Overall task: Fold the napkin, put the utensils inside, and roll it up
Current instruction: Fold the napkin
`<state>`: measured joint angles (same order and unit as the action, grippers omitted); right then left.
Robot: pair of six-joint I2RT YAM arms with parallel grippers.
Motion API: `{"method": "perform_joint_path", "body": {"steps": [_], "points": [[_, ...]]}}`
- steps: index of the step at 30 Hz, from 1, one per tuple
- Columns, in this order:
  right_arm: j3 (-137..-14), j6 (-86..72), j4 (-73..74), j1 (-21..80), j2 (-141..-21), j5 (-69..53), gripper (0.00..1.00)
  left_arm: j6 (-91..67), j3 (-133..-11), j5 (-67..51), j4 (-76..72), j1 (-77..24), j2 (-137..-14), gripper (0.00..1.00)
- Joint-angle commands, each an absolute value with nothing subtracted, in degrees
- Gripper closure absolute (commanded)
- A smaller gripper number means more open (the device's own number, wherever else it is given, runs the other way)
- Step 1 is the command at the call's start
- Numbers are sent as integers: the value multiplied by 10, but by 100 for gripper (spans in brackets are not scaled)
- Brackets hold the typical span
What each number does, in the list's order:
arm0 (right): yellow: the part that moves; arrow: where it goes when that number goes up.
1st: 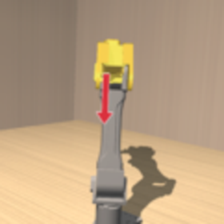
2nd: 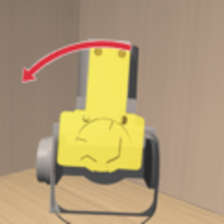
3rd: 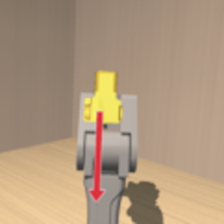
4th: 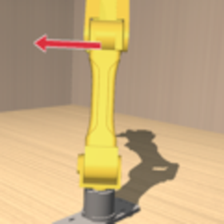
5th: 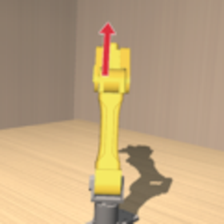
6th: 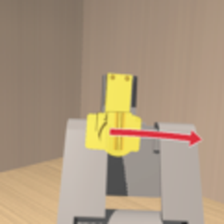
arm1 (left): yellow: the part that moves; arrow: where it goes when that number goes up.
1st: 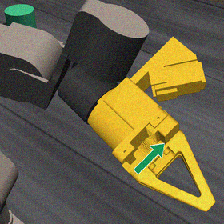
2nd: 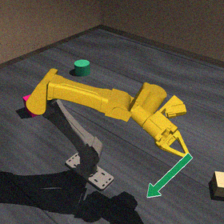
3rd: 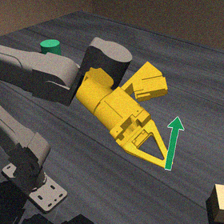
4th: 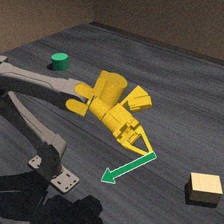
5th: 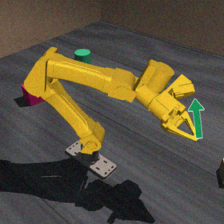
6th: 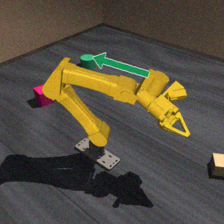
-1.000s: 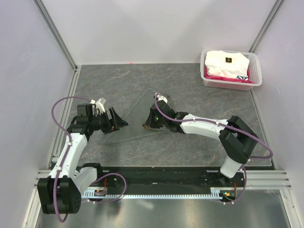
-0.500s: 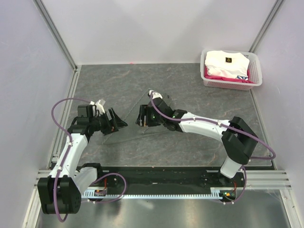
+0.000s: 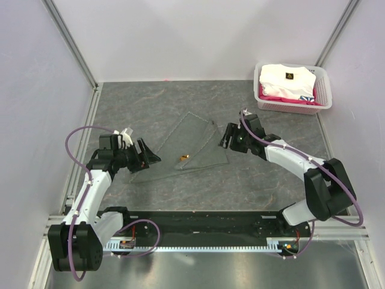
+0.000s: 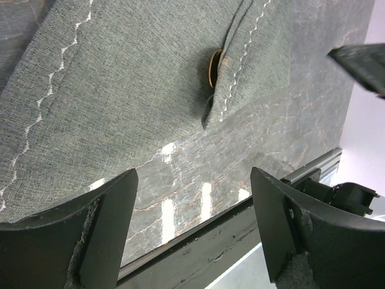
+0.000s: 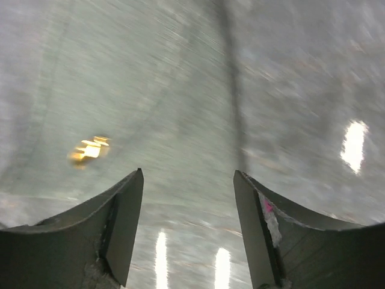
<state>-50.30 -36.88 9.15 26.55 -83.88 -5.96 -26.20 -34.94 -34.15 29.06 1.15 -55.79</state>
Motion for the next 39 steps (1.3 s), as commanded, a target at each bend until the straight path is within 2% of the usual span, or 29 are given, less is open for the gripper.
{"method": "perform_joint_path", "body": {"steps": [1,12,26,29,32,33,39], "points": [[-477,-327,100,231,-863,-116,35,-279,-347,-323,287,10,-549,16],[-476,-285,70,190,-942,-205,49,-280,-345,-317,289,11,-549,16],[-482,-279,53,190,-990,-228,62,-279,-345,-317,288,10,-551,16],[-480,-279,53,190,-992,-225,71,-278,-346,-318,287,10,-553,16],[-479,-288,52,189,-996,-217,90,-277,-345,-319,286,11,-554,16],[-477,-296,51,189,-994,-213,100,-277,-346,-320,286,10,-554,16],[-460,-326,67,186,-951,-118,100,-269,-352,-318,284,7,-562,16]]}}
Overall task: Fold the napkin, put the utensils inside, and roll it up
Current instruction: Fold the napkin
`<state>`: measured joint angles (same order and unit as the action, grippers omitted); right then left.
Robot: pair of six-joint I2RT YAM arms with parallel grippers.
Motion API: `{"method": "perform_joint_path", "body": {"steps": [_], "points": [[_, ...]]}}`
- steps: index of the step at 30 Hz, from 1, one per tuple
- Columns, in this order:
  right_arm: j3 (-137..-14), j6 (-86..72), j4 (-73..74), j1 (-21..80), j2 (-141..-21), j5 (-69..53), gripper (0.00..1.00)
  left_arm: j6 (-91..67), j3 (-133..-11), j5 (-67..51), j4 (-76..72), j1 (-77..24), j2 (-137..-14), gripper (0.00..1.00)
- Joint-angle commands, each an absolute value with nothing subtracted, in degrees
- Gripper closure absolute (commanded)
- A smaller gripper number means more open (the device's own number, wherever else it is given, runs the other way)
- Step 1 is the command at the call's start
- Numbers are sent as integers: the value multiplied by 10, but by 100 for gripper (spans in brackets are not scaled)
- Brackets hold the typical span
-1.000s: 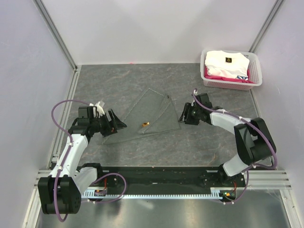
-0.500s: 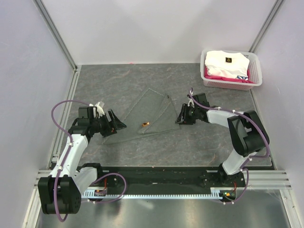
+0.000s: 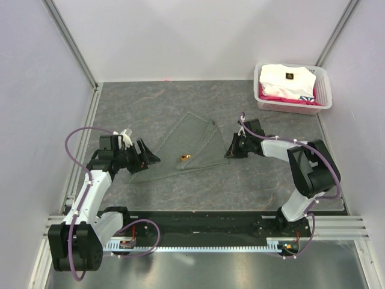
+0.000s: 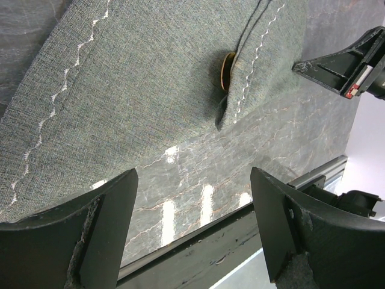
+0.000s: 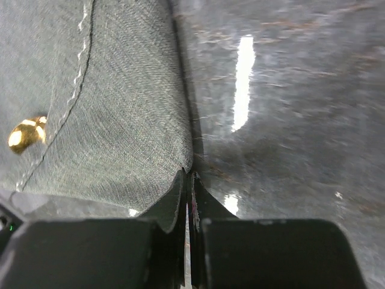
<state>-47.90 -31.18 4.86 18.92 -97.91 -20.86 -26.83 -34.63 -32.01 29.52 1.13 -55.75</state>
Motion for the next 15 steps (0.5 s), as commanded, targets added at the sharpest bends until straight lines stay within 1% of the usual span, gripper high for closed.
{"method": "perform_joint_path", "body": {"steps": [1,4,6,12,15], "points": [[-456,-334,72,185,-942,-104,100,-268,-354,-316,284,7,-565,16],[-444,-353,97,174,-909,-35,100,-270,-361,-313,276,7,-577,16],[-435,-360,123,168,-886,12,100,-278,-366,-305,264,-23,-587,16],[-413,-381,184,141,-830,101,100,-317,-404,-274,228,-104,-639,16],[-395,-395,206,127,-782,144,100,-332,-427,-251,216,-151,-666,17]]}}
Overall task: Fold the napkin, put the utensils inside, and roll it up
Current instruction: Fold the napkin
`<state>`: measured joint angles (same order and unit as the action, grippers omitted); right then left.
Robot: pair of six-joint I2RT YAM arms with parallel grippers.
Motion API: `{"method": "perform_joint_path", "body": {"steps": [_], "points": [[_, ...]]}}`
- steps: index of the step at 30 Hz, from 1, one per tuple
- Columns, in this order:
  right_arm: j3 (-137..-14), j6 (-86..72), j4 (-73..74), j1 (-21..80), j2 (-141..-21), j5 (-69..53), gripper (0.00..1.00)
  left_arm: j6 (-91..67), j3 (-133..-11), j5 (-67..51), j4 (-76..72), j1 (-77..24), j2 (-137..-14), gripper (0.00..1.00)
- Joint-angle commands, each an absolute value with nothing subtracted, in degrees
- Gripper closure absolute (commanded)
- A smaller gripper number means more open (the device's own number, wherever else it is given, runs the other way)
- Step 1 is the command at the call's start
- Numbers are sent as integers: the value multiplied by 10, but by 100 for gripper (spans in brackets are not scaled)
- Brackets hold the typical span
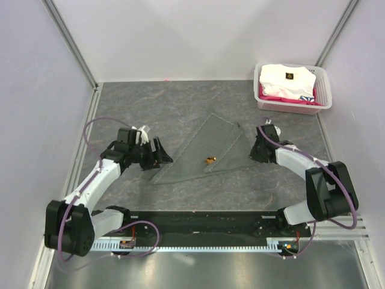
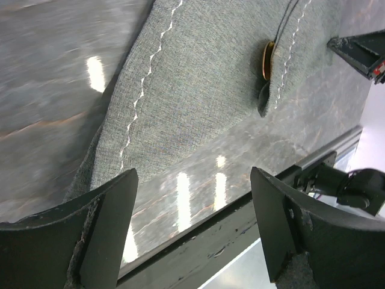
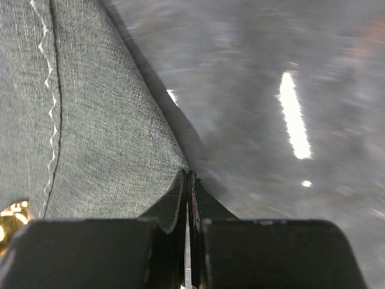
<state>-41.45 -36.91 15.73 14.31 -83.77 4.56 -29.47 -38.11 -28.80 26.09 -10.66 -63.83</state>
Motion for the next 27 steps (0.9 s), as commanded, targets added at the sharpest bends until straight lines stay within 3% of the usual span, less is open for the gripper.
{"method": "perform_joint_path", "body": {"steps": [1,5,7,8,12,15,27], "points": [[-384,-402,211,123,-774,148,100,-336,-432,-244,216,-172,-669,17],[-380,-403,216,113,-758,140,100,-366,-438,-165,251,-207,-655,17],[-384,-405,219,112,-760,129,93,-404,-422,-124,282,-211,-615,19],[-386,-404,219,112,-760,126,87,-420,-416,-79,318,-212,-596,20],[-395,-397,218,112,-748,117,38,-527,-353,-12,375,-212,-481,26],[-404,-383,218,112,-735,101,26,-590,-322,23,417,-213,-420,28],[-407,-394,218,113,-675,34,22,-678,-241,0,375,-212,-427,39]]}}
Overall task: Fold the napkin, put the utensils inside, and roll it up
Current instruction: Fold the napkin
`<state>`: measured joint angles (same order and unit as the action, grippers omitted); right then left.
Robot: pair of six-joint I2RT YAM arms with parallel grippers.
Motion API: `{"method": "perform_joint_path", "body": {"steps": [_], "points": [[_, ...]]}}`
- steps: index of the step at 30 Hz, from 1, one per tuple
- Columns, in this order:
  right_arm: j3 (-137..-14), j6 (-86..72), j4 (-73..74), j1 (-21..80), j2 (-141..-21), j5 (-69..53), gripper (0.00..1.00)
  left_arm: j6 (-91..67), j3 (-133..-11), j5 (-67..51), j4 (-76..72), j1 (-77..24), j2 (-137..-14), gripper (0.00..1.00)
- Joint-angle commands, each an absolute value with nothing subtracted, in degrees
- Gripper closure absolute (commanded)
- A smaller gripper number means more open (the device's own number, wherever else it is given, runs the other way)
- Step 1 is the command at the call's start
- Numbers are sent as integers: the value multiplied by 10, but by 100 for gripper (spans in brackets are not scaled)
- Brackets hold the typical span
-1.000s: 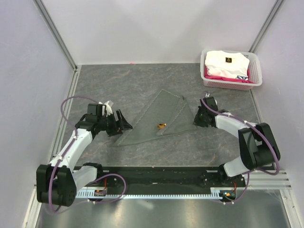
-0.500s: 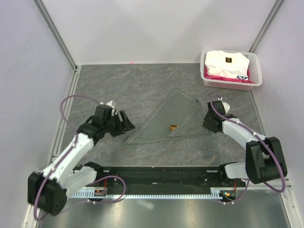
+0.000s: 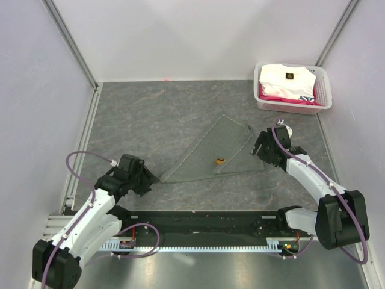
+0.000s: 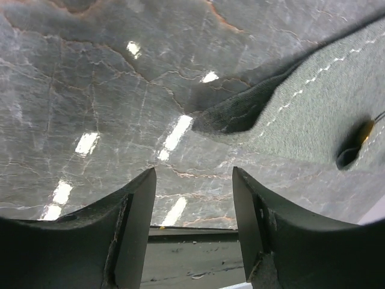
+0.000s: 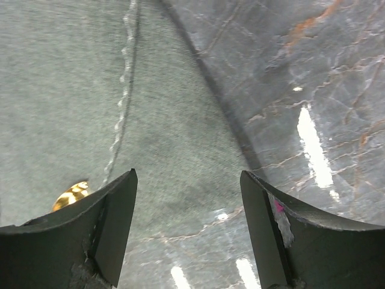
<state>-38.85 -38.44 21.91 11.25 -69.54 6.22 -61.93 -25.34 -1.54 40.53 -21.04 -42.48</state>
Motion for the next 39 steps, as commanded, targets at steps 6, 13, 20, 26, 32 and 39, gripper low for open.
{"method": "perform_joint_path", "body": {"steps": [6,13,20,26,32,39], "points": [[-402,-400,218,112,-656,26,22,-707,-201,-34,312,-213,-413,39],[-389,-408,216,112,-650,18,21,-703,-185,-49,268,-213,-426,40],[-390,-407,216,112,-649,11,21,-725,-160,-43,227,-213,-428,39],[-392,-403,217,112,-648,10,21,-734,-145,-40,186,-211,-439,36],[-391,-399,217,112,-650,8,21,-735,-132,-40,157,-212,-443,38],[-393,-398,217,112,-654,6,21,-734,-128,-37,144,-212,-461,52]]}}
